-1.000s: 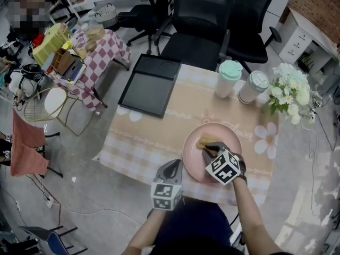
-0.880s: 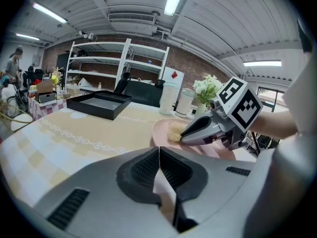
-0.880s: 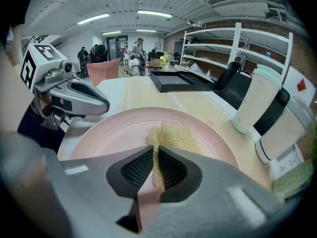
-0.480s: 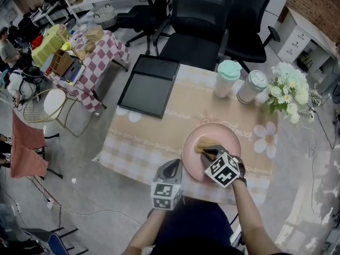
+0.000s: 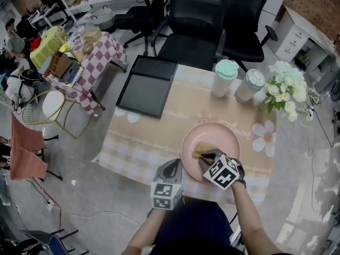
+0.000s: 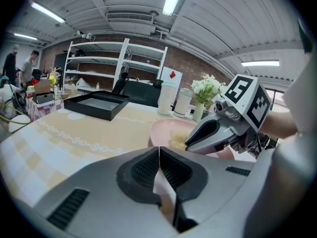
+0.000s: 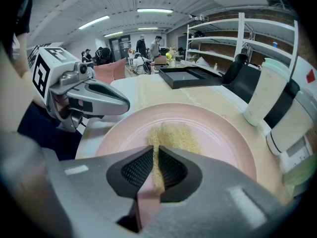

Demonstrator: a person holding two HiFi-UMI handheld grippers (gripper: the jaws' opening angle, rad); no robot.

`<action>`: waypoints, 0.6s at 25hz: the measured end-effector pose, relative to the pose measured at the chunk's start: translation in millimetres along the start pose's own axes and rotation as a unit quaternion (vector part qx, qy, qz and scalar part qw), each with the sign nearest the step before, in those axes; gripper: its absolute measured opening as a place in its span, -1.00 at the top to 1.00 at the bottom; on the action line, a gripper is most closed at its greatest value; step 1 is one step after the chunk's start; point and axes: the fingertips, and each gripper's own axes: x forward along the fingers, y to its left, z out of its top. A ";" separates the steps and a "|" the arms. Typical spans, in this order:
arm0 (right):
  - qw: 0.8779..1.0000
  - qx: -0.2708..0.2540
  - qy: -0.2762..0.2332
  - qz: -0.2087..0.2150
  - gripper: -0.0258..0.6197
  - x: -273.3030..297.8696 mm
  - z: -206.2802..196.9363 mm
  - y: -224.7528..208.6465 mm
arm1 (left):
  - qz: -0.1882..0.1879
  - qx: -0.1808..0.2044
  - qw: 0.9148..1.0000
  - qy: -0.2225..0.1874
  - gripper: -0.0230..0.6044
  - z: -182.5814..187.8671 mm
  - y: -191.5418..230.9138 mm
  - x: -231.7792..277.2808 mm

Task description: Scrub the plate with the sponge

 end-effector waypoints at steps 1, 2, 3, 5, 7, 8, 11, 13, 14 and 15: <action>1.000 0.001 0.001 0.003 0.82 -0.3 -0.5 1.7 | 0.000 0.001 1.000 0.001 0.89 -1.6 -0.1 0.3; 1.000 0.002 0.002 0.005 0.82 -0.6 -1.1 3.3 | -0.001 0.001 1.000 0.001 0.89 -1.6 -0.7 0.4; 1.000 0.002 0.004 0.007 0.82 -1.0 -1.8 4.9 | -0.001 0.001 1.000 0.000 0.89 -0.1 -1.8 0.1; 1.000 0.003 0.007 0.012 0.82 -1.7 -2.9 8.6 | -0.002 0.002 1.000 -0.002 0.89 2.0 -3.3 -0.7; 1.000 0.003 0.011 0.018 0.82 -2.4 -4.2 12.7 | -0.002 0.001 1.000 -0.001 0.89 0.4 -3.4 -1.0; 1.000 0.003 0.013 0.021 0.82 -2.7 -4.9 14.7 | -0.002 0.001 1.000 0.000 0.89 -0.8 -3.4 -1.0; 0.999 0.002 0.014 0.028 0.82 -3.4 -5.5 20.4 | -0.002 0.002 1.000 0.002 0.89 -4.4 -3.7 -0.7; 0.999 0.004 0.014 0.032 0.82 -3.6 -6.1 23.5 | -0.002 0.002 1.000 0.003 0.89 -6.1 -4.0 -0.9; 0.999 0.005 0.014 0.034 0.82 -3.6 -6.6 25.1 | -0.002 0.002 1.000 0.004 0.89 -6.7 -4.2 -1.0; 0.999 0.006 0.015 0.036 0.82 -3.6 -7.0 26.8 | -0.002 0.002 1.000 0.004 0.89 -7.2 -4.3 -1.2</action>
